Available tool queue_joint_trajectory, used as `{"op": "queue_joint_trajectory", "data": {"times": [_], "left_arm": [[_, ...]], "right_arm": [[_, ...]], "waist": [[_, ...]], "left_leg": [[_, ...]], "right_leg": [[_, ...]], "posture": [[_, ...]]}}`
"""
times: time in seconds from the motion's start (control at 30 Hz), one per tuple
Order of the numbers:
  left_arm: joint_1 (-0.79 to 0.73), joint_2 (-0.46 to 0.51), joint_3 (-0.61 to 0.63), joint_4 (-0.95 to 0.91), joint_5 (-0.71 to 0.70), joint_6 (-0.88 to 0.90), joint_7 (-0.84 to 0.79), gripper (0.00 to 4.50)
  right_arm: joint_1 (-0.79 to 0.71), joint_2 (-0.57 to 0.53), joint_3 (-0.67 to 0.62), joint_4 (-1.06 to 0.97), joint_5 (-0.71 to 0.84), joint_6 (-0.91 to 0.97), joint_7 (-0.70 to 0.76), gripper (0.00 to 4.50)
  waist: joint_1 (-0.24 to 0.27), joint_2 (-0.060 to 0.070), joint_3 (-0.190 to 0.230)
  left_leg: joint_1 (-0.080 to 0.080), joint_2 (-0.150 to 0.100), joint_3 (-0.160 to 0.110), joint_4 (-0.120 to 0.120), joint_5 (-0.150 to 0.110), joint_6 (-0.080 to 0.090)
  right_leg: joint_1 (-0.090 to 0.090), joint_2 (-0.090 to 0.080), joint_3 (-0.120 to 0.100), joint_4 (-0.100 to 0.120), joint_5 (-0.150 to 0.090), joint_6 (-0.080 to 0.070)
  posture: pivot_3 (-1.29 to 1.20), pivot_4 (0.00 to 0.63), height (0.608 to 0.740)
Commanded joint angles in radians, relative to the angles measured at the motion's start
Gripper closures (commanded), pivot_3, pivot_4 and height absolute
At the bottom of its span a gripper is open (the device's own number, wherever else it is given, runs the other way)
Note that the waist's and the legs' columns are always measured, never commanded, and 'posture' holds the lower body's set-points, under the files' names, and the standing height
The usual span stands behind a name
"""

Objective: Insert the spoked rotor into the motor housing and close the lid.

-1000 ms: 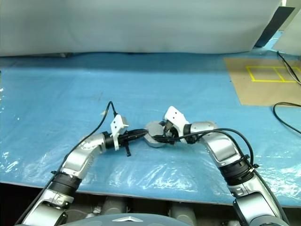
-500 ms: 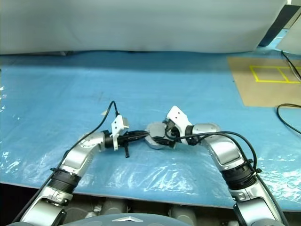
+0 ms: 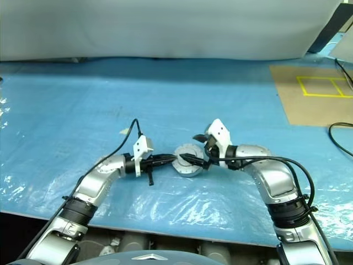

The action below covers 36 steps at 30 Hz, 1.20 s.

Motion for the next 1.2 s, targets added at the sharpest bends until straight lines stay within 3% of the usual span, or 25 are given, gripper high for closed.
{"op": "queue_joint_trajectory", "data": {"times": [0.03, 0.4, 0.6, 0.9, 1.2], "left_arm": [[0.026, 0.011, -0.015, 0.017, 0.024, 0.013, 0.006, 4.5], [0.036, 0.011, 0.002, 0.015, 0.014, 0.014, 0.023, 4.5], [0.034, -0.007, 0.091, -0.046, -0.12, 0.103, 0.021, 4.5], [0.063, 0.018, 0.185, -0.173, -0.23, 0.231, 0.05, 4.5], [0.117, 0.027, 0.192, -0.242, -0.243, 0.274, 0.083, 4.5]], "right_arm": [[0.006, 0.009, 0.009, 0.005, 0.0, -0.043, 0.002, 0.01], [0.019, -0.012, 0.051, 0.103, -0.042, -0.096, 0.031, 0.01], [0.037, -0.027, 0.116, 0.113, -0.096, -0.178, 0.062, 0.01], [-0.024, -0.003, 0.089, 0.123, -0.138, -0.231, 0.023, 0.01], [-0.04, -0.015, 0.027, 0.031, -0.07, -0.132, 0.024, 0.01]], "waist": [[0.0, 0.0, 0.0], [0.0, 0.0, 0.0], [-0.002, 0.0, 0.0], [-0.024, -0.001, 0.001], [-0.024, -0.001, 0.001]], "left_leg": [[0.0, 0.0, 0.0, 0.0, 0.0, 0.0], [0.0, 0.0, 0.0, 0.002, 0.0, 0.0], [0.0, 0.0, 0.0, 0.003, 0.0, 0.0], [-0.007, 0.001, 0.001, 0.011, 0.0, 0.0], [-0.009, 0.001, 0.0, 0.013, 0.0, 0.0]], "right_leg": [[0.0, 0.0, 0.0, 0.0, 0.0, 0.0], [0.0, 0.0, 0.0, 0.001, 0.0, 0.0], [0.0, 0.0, 0.0, 0.003, 0.0, -0.001], [-0.009, 0.0, -0.001, 0.016, -0.001, -0.003], [-0.009, 0.0, -0.001, 0.016, -0.003, -0.006]], "posture": [[0.0, 0.15, 0.74], [0.0, 0.15, 0.74], [0.0, 0.15, 0.74], [0.0, 0.15, 0.74], [0.0, 0.15, 0.74]]}}
